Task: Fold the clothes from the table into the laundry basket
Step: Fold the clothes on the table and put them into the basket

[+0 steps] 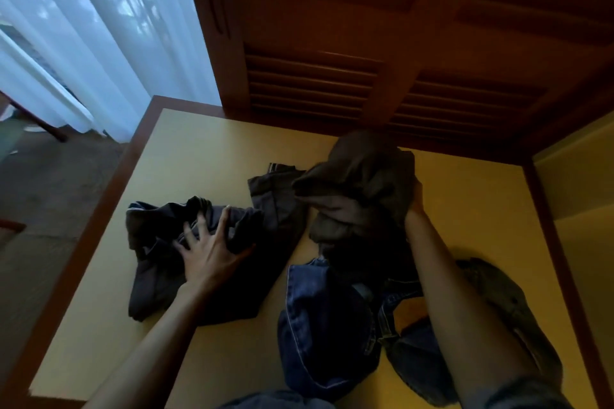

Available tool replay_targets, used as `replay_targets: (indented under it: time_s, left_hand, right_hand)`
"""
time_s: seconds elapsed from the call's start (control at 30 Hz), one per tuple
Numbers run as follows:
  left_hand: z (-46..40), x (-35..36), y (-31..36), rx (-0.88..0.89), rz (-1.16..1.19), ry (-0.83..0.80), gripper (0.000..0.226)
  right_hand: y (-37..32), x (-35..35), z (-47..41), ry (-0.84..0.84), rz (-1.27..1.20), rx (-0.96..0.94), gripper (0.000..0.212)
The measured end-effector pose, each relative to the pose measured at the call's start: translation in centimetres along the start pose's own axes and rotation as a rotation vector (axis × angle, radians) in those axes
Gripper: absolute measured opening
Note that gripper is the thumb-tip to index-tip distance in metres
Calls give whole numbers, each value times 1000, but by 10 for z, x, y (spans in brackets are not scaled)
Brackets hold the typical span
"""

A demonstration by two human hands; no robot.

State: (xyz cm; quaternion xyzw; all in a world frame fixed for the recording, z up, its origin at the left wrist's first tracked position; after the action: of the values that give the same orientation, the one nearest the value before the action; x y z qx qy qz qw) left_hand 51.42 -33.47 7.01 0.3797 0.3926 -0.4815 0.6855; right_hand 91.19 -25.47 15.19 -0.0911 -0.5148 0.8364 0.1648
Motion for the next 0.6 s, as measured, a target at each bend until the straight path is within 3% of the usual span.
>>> replay_targets:
  time_s: [0.07, 0.1, 0.17, 0.23, 0.3, 0.33, 0.4, 0.43, 0.53, 0.6]
  left_hand:
    - [2, -4, -6, 0, -4, 11, 105]
    - [4, -6, -14, -13, 7, 13, 103]
    - [10, -5, -34, -54, 13, 5, 102]
    - [16, -6, -53, -92, 50, 24, 103]
    - [20, -5, -67, -111, 72, 27, 104]
    - [21, -4, -71, -116, 76, 28, 105]
    - [23, -3, -75, -117, 77, 40, 105]
    - [25, -4, -74, -115, 77, 45, 105]
    - [24, -3, -72, -111, 73, 49, 105]
    - [24, -2, -72, -103, 39, 56, 107]
  right_hand:
    - [-40, 30, 27, -61, -41, -189, 73]
    - [-49, 43, 37, -81, -71, -235, 75]
    - [-63, 57, 52, -39, -52, -341, 56]
    - [-91, 57, 84, 176, 303, -661, 67]
    - [-71, 66, 97, 259, 869, -918, 84]
    - [-43, 70, 94, 184, 1099, -884, 91]
    - [37, 71, 84, -76, 1511, -609, 103]
    - [68, 68, 88, -199, 1573, -481, 101]
    - [84, 71, 97, -286, 1392, -389, 68]
    - [48, 79, 98, -191, 1228, -411, 49]
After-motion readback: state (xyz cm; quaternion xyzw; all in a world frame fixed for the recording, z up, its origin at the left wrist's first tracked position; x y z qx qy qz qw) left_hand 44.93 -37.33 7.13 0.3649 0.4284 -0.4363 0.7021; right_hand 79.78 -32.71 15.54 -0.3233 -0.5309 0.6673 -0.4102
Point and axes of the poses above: each hand's wrist, its own z-axis away from the middle knuckle, its own x-axis out of the palm, y = z × x, the point moved 9 cm from there along -z, towards the middle knuckle, and after that the axes turned 4 degrees about -z, right-handed, at the moved point
